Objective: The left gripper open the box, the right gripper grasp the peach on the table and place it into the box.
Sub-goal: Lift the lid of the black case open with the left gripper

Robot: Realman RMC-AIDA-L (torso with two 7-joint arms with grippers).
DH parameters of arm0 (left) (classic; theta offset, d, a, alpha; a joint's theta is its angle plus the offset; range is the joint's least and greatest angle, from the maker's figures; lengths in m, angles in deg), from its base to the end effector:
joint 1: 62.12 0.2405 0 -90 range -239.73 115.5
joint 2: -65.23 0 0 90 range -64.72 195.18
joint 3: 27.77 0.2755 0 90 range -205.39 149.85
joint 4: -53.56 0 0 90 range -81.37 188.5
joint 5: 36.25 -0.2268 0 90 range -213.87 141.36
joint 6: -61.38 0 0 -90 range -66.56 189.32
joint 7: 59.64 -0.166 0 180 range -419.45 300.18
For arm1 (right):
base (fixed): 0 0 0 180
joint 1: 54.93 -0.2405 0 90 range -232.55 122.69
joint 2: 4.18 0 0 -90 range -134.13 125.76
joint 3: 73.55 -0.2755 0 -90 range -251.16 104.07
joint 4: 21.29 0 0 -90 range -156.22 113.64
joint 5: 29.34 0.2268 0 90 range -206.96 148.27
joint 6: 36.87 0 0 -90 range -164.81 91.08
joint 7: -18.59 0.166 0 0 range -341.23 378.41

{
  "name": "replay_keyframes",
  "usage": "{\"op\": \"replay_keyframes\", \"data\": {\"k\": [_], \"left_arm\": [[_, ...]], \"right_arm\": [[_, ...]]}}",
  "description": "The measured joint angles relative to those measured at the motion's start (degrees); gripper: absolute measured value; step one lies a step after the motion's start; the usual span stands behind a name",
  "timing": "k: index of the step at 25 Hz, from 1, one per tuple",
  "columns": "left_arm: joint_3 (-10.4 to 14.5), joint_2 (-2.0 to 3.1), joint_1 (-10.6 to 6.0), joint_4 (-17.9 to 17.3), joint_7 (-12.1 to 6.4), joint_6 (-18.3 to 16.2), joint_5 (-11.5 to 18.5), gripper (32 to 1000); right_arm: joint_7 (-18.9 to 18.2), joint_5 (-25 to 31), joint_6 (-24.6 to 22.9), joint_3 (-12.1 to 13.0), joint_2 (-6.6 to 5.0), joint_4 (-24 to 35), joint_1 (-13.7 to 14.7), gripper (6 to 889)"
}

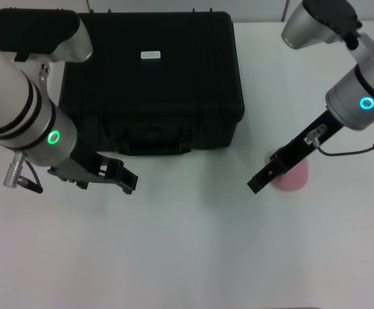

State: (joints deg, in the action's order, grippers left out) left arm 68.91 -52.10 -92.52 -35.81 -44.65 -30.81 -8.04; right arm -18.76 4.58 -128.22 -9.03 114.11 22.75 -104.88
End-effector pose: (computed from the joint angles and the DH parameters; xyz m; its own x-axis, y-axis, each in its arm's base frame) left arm -0.1787 0.3462 -0.0460 0.3315 0.9434 0.0102 0.7718 -0.2649 -0.5781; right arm 0.2138 0.3948 -0.0638 0.5535 -0.7859 0.2756 -0.7677 -0.6098 -0.1970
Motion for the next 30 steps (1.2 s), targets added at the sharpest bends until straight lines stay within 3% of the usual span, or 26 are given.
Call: {"op": "replay_keyframes", "data": {"k": [17, 25, 30], "left_arm": [[-0.4, 0.18, 0.0, -0.3, 0.17, -0.5, -0.7, 864], [-3.3, 0.26, -1.11, -1.0, -0.38, -2.2, -3.8, 862], [-6.0, 0.27, -2.33, -1.7, -2.6, -1.1, -5.5, 862]], "right_arm": [[0.0, 0.0, -0.2, 0.0, 0.0, 0.0, 0.0, 802], [0.0, -0.1, -0.2, 0.0, 0.0, 0.0, 0.1, 802], [0.0, -0.1, -0.2, 0.0, 0.03, 0.0, 0.0, 802]]}}
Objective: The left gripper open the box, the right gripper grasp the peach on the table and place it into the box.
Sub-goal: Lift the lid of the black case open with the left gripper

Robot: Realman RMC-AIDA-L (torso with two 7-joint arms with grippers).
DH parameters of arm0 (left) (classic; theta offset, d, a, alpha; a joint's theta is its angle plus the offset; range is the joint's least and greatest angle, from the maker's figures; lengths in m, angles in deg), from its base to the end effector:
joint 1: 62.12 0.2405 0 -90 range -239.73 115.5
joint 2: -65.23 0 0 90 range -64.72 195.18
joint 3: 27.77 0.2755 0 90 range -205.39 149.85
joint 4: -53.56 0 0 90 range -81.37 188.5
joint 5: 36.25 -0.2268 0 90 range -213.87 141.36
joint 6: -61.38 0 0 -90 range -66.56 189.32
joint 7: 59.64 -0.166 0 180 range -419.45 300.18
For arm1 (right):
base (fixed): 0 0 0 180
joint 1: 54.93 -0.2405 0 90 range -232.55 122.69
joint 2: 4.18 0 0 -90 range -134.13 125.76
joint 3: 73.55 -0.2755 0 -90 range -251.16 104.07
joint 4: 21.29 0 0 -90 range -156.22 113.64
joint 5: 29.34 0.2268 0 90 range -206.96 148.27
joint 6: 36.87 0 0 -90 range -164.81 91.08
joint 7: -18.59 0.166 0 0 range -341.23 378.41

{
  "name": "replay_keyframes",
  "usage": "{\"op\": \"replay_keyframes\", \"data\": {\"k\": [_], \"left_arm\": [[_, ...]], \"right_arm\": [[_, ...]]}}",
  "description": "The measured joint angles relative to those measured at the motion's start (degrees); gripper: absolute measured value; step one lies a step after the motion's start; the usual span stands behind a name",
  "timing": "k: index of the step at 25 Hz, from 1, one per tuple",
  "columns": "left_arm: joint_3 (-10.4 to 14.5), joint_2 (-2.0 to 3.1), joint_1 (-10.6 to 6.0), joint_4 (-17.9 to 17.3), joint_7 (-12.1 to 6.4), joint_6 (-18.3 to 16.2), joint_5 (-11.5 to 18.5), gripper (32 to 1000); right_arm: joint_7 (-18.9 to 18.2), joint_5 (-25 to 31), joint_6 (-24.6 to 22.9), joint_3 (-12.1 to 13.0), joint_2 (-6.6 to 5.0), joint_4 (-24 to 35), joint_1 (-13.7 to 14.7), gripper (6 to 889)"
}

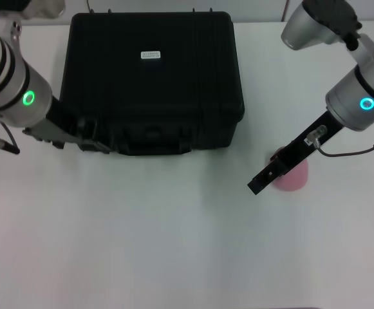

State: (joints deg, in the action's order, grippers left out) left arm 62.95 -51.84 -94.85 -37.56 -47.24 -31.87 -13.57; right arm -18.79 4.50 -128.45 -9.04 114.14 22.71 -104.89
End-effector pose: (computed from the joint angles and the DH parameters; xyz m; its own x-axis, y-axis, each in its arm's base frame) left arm -0.1735 0.3725 -0.0119 0.3807 0.9199 0.0942 0.7304 -0.2367 -0.6407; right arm 0.2140 0.3939 -0.0640 0.5523 -0.7853 0.2798 -0.7682 -0.6098 -0.1949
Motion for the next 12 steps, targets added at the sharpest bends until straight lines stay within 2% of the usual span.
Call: {"op": "replay_keyframes", "data": {"k": [6, 12], "left_arm": [[-1.1, 0.0, -1.11, 0.8, -1.57, 0.8, -1.9, 861], [-1.3, -0.05, -1.78, 2.6, -2.25, 2.2, -2.1, 860]], "right_arm": [[0.0, 0.0, 0.0, 0.0, 0.06, -0.1, -0.1, 802], [-0.2, 0.0, 0.0, 0.0, 0.07, -0.1, -0.1, 802]]}}
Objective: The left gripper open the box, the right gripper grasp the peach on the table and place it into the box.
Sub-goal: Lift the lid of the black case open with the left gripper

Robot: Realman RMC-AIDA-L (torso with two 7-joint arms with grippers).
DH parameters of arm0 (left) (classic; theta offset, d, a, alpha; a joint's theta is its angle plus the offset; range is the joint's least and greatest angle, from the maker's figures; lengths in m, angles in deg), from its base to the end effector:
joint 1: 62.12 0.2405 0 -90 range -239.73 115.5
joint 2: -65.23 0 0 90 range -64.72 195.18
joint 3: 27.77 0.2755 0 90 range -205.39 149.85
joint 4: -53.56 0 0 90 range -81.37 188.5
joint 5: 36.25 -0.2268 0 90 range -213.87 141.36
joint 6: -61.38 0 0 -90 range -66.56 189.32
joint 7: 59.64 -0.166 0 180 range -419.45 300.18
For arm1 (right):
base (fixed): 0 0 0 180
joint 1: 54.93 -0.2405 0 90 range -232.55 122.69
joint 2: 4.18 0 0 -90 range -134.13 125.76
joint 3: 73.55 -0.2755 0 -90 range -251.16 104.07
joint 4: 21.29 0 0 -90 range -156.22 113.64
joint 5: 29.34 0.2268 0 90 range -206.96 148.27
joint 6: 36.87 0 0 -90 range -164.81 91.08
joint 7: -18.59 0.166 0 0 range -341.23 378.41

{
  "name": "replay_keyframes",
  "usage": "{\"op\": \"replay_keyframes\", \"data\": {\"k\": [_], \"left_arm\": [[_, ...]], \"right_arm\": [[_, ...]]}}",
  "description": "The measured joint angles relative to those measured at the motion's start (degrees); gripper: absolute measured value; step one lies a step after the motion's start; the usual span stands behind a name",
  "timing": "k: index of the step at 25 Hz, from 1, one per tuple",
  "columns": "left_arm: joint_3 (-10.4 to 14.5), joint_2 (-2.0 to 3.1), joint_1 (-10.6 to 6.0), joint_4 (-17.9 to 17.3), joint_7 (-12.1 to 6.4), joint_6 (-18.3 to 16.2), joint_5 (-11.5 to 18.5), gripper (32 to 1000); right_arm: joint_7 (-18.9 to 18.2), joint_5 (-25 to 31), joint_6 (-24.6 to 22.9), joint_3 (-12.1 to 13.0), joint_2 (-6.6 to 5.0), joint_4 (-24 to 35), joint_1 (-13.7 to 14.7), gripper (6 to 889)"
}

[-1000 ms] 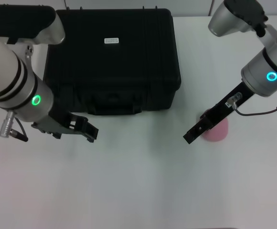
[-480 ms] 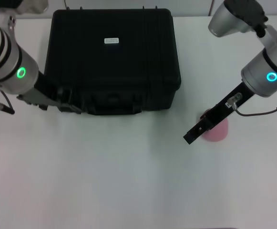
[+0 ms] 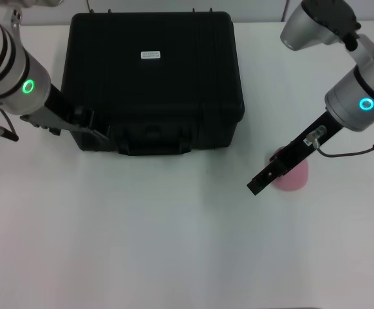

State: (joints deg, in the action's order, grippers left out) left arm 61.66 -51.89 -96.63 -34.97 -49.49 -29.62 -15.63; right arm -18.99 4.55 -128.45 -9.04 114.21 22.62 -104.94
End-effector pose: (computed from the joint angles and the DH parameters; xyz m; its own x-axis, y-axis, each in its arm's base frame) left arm -0.1742 0.3872 -0.0086 0.4162 0.9034 0.1030 0.7045 -0.2488 -0.6647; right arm 0.2135 0.3936 -0.0647 0.5551 -0.7828 0.2811 -0.7669 -0.6126 -0.1915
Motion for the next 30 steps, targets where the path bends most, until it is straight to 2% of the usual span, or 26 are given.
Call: {"op": "replay_keyframes", "data": {"k": [5, 19, 30], "left_arm": [[0.0, -0.06, -0.49, 2.5, -0.38, 1.4, 0.3, 859], [0.0, -0.36, -1.97, 7.1, 0.7, 4.3, 0.5, 853], [0.0, -0.39, -2.49, 8.2, 0.76, 5.4, 0.5, 809]], "right_arm": [[-0.1, 0.0, 0.0, 0.0, 0.0, -0.1, 0.0, 801], [-0.2, 0.0, 0.2, 0.0, 0.0, -0.5, -0.1, 801], [-0.3, 0.0, 0.2, 0.0, 0.0, -0.6, -0.2, 801]]}}
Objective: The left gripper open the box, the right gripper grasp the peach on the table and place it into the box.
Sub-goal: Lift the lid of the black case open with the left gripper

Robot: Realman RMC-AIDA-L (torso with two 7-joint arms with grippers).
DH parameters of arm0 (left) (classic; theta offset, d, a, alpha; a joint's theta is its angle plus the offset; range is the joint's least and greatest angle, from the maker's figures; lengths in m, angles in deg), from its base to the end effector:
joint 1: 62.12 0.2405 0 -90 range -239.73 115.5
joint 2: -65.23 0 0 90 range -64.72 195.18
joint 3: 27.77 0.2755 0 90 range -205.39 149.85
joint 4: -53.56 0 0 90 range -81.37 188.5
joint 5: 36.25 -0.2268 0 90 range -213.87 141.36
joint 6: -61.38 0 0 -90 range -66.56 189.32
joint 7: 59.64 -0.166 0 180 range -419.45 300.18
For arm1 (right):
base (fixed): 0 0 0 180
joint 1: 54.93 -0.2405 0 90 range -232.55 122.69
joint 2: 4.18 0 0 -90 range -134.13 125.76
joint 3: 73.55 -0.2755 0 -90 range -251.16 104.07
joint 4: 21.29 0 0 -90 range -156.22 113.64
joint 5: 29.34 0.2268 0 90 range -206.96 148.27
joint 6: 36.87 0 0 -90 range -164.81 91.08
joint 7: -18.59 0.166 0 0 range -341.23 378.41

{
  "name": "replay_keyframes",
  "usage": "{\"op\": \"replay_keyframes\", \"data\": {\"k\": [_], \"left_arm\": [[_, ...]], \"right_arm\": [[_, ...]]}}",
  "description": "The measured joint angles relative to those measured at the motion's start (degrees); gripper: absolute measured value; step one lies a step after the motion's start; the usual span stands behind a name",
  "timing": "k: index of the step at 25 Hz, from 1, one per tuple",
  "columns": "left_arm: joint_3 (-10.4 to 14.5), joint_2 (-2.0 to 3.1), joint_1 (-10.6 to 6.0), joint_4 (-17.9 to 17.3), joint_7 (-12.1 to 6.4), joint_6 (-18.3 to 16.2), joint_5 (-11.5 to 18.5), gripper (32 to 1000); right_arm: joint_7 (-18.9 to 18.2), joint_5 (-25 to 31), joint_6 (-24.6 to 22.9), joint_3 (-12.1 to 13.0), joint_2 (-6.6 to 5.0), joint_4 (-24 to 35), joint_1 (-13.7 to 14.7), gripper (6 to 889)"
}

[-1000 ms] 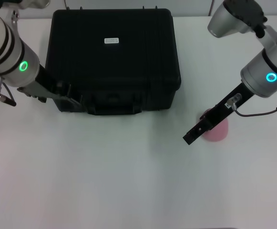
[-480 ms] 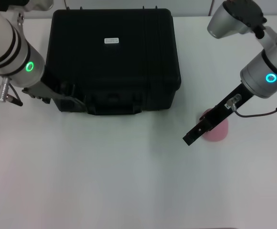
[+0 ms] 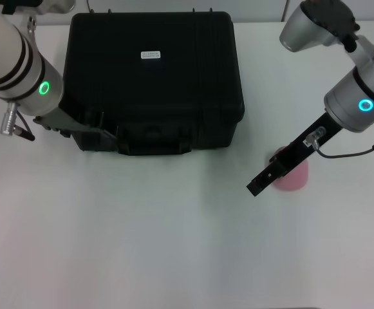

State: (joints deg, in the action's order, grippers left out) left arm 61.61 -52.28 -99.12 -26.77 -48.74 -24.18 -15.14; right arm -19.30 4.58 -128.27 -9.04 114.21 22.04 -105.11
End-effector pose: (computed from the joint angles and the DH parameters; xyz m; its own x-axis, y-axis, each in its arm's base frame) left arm -0.1834 0.4023 -0.0265 0.3862 0.9152 0.1153 0.7239 -0.2232 -0.6528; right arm 0.2140 0.3932 -0.0661 0.5560 -0.7809 0.2846 -0.7664 -0.6142 -0.1881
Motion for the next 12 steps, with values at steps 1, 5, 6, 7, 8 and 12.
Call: {"op": "replay_keyframes", "data": {"k": [1, 5, 6, 7, 8, 12], "left_arm": [[0.0, 0.0, -0.03, 0.0, 0.0, 0.0, 0.0, 805], [-0.1, 0.0, -0.24, 0.8, 0.03, 0.2, 0.0, 789], [-0.2, 0.0, -0.36, 1.2, 0.03, 0.2, 0.0, 785], [-0.2, 0.0, -0.52, 1.7, 0.05, 0.3, 0.0, 781], [-0.3, 0.0, -0.67, 2.2, 0.07, 0.5, 0.0, 777], [-0.4, 0.01, -0.8, 2.8, 0.09, 0.8, 0.0, 761]], "right_arm": [[0.0, 0.0, 0.0, 0.0, 0.0, 0.0, 0.0, 801], [0.0, 0.0, 0.0, 0.0, 0.0, 0.0, -0.2, 801], [0.0, 0.0, 0.0, 0.0, 0.0, 0.0, -0.2, 801], [0.0, 0.0, 0.0, 0.0, 0.0, 0.0, -0.2, 801], [0.0, 0.0, 0.0, 0.0, 0.0, 0.0, -0.2, 801], [0.0, 0.0, 0.1, 0.0, 0.0, -0.1, -0.2, 801]]}}
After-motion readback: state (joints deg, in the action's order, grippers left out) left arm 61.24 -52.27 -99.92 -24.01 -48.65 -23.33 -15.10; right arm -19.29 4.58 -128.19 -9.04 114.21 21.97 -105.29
